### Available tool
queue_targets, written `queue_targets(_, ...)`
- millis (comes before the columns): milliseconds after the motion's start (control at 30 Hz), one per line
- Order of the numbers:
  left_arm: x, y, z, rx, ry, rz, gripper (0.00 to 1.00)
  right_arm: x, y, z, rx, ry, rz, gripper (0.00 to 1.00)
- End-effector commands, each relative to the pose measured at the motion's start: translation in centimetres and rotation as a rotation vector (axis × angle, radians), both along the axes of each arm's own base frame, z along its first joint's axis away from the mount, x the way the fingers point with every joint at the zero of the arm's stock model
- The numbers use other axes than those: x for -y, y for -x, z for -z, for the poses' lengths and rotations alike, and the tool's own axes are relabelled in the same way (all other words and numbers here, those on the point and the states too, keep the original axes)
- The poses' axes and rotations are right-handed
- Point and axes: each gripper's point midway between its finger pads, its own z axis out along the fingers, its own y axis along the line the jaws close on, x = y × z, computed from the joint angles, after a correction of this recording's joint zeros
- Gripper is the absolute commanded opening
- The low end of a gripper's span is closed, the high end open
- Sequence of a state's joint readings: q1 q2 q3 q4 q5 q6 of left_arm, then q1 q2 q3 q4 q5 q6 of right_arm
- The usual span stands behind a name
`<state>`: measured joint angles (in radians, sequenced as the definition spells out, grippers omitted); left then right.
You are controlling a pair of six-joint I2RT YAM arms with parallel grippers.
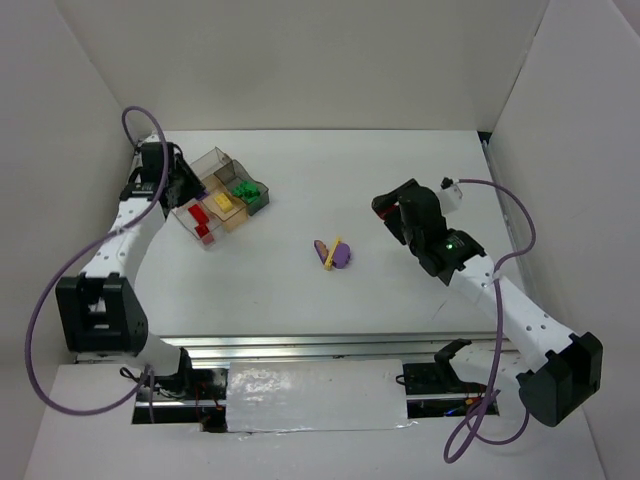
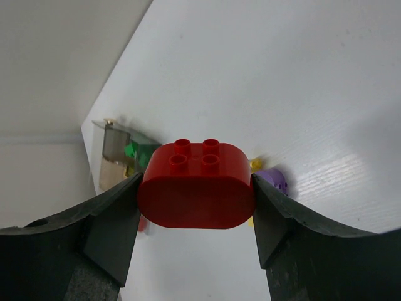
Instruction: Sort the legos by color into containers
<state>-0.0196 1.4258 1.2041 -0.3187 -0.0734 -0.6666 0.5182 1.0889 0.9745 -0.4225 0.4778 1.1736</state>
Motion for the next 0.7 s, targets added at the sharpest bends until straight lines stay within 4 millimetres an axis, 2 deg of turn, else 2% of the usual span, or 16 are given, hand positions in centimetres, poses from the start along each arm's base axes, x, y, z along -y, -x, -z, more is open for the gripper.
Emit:
queue_targets(0, -5.5, 0.8, 4.7, -0.244, -0.047, -0.182, 0.02, -2.6, -0.2, -0.9, 0.077, 0.034, -0.195, 0.00)
queue_targets(33, -5.9, -0.1, 4.3, -0.242, -0.048, -0.182, 0.01, -3.3, -0.1, -1.1, 0.091, 0.027, -0.231, 0.00)
queue_targets(67, -6.0, -0.4, 5.4, -0.275, -0.047, -0.177, 0.00, -3.5, 0.0, -1.1, 0.096, 0.045, -0.255, 0.00)
queue_targets(133, -5.9, -1.0, 5.5, -0.264, -0.042, -0.161, 0.00, -4.0, 0.1, -1.1, 0.097, 0.054, -0.289, 0.00)
queue_targets(367, -5.7, -1.2, 4.4, -0.226, -0.039, -0.150, 0.00, -4.9, 0.2, -0.7, 0.100, 0.085, -0.366, 0.00)
queue_targets(467, -6.6, -1.7, 3.6, -0.212, -0.059, -0.186, 0.00, -5.4, 0.4, -0.3, 0.107, 0.084, -0.399, 0.00)
queue_targets(500, -6.9, -1.9, 3.5, -0.210, -0.059, -0.201, 0.05, -5.7, 0.6, -0.1, 0.106, 0.077, -0.418, 0.00)
queue_targets(600, -8.4, -4.0, 2.4, -0.170, -0.058, -0.246, 0.06, -6.5, 1.0, 0.3, 0.118, 0.072, -0.474, 0.00)
queue_targets(633, -8.9, -4.6, 3.1, -0.174, -0.047, -0.246, 0.05, -6.6, 1.1, 0.4, 0.120, 0.075, -0.486, 0.00)
queue_targets(667, -8.9, -5.7, 2.6, -0.140, -0.034, -0.239, 0.05, -6.8, 1.2, 0.5, 0.117, 0.074, -0.497, 0.00)
